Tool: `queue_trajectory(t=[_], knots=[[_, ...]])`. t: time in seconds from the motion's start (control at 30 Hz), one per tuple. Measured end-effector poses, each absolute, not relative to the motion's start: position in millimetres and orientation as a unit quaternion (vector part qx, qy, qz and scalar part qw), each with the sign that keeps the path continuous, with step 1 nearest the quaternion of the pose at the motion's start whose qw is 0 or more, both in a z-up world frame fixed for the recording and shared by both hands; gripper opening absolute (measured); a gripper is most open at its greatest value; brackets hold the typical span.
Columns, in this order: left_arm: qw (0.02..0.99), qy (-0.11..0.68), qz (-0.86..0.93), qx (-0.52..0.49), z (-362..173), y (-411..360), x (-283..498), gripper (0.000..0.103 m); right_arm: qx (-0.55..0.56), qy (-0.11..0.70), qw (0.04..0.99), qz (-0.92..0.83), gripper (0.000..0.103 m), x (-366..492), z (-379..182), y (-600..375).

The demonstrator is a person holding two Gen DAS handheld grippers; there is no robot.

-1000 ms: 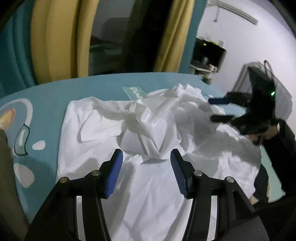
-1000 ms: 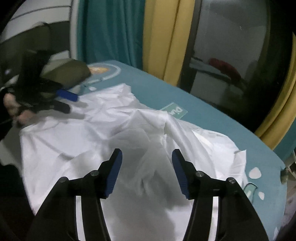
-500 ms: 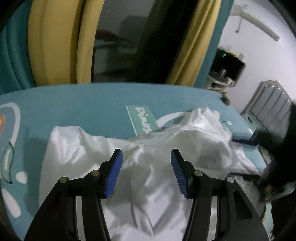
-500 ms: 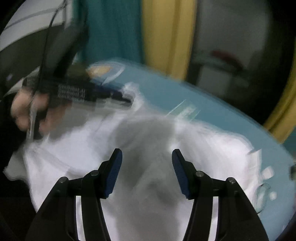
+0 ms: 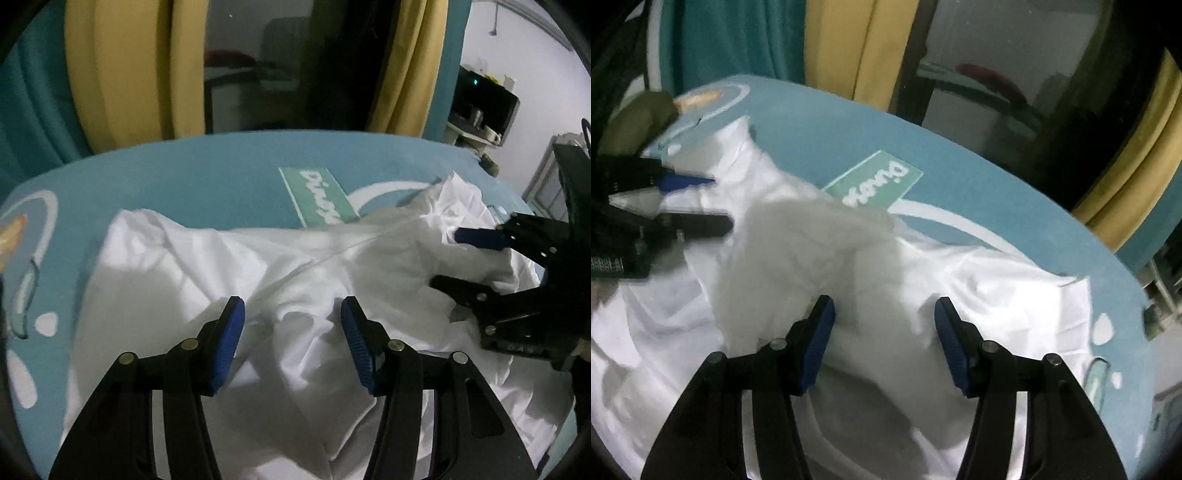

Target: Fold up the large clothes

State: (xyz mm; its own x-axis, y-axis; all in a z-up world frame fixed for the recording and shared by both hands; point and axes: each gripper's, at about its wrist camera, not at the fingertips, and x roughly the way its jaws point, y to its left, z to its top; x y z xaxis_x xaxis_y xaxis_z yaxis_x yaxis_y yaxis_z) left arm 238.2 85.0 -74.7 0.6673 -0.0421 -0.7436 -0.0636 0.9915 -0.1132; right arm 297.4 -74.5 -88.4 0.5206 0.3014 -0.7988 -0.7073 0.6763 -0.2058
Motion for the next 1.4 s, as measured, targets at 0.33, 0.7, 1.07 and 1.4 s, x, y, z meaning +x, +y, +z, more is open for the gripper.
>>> queue_trajectory(t=[0.33,0.7,1.07,1.4], knots=[[0.934,0.334,0.058,-0.110,-35.8,128.2,126.3,0.057,-0.213,0.336,0.885,0.243,0.057,245.0,-19.7,-160.5],[0.907,0.348,0.202,-0.127,-84.1,178.1,-5.0,0.064,-0.125,0.447,0.882,0.075,0.063,201.3,-73.2,-324.8],[0.908,0.377,0.172,-0.060,-100.1,150.1,-18.4,0.067,-0.049,0.436,0.895,0.085,0.066,161.9,-87.4,-350.4],[0.911,0.388,0.127,-0.057,-94.5,139.6,-19.2,0.003,-0.071,0.418,0.897,0.127,0.006,140.3,-88.1,-321.8]])
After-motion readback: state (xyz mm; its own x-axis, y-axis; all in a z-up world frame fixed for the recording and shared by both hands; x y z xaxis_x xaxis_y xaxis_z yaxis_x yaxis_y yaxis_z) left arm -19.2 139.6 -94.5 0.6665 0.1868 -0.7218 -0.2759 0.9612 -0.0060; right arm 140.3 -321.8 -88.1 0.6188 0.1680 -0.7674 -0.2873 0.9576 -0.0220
